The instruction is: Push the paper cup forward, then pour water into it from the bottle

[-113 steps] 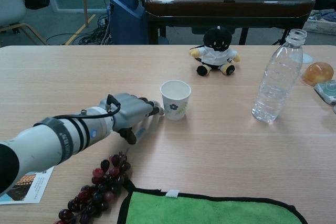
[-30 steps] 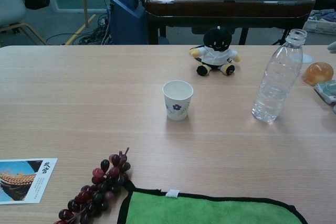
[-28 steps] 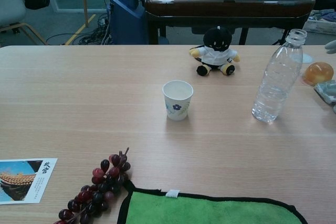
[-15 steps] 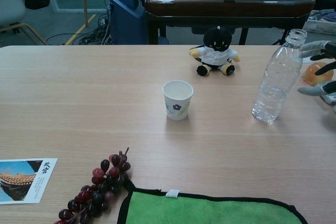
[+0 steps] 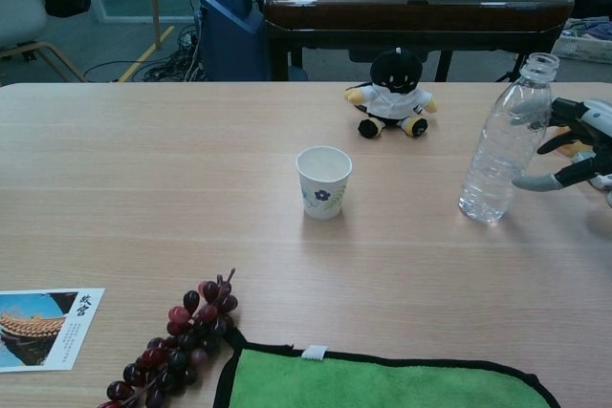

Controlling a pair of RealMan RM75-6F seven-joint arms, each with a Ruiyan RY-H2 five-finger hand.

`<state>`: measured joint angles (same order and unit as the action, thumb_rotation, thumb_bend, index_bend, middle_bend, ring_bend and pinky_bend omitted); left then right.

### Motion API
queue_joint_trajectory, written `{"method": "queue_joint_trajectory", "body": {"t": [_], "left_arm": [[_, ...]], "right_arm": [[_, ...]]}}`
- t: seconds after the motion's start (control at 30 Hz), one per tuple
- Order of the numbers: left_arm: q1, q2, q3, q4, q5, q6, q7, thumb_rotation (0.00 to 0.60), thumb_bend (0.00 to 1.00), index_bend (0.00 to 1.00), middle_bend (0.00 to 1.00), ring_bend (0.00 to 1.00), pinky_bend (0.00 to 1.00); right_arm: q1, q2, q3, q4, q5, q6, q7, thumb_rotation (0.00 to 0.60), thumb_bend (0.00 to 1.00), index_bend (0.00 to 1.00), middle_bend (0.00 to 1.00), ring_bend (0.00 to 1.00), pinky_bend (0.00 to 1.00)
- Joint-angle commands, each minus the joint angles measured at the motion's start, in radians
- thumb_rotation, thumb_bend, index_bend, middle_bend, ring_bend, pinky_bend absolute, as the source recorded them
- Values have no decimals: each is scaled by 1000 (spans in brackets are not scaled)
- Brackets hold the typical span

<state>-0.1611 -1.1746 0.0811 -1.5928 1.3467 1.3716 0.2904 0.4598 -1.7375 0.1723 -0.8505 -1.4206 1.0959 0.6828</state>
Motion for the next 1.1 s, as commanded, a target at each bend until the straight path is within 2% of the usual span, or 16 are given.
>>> {"method": "queue_joint_trajectory", "body": {"t": [0.03, 0.17, 0.67, 0.9, 1.1], "left_arm": [[2, 1, -4, 0, 2, -4, -1, 600, 375, 72, 0, 0, 81], [6, 1, -10, 1, 4, -8, -3, 600, 375, 72, 0, 0, 81], [16, 3, -27, 3, 9, -24, -7, 600, 375, 72, 0, 0, 82], [20, 3, -33, 4, 12, -28, -7, 600, 375, 72, 0, 0, 84], [22, 3, -37, 4, 14, -33, -7, 600, 375, 72, 0, 0, 89]], "right_arm": [[10, -6, -7, 9, -7, -10, 18, 600, 0, 192, 176, 125, 266], [26, -3, -21, 8, -26, -30, 91, 600, 0, 192, 167, 102, 221], [63, -49, -81, 127, -92, -38, 284, 600, 0, 192, 171, 101, 215], [72, -85, -80, 193, -94, -14, 342, 600, 0, 194, 245, 112, 216], [85, -119, -75, 245, -93, -2, 357, 600, 0, 275, 323, 182, 279]]}}
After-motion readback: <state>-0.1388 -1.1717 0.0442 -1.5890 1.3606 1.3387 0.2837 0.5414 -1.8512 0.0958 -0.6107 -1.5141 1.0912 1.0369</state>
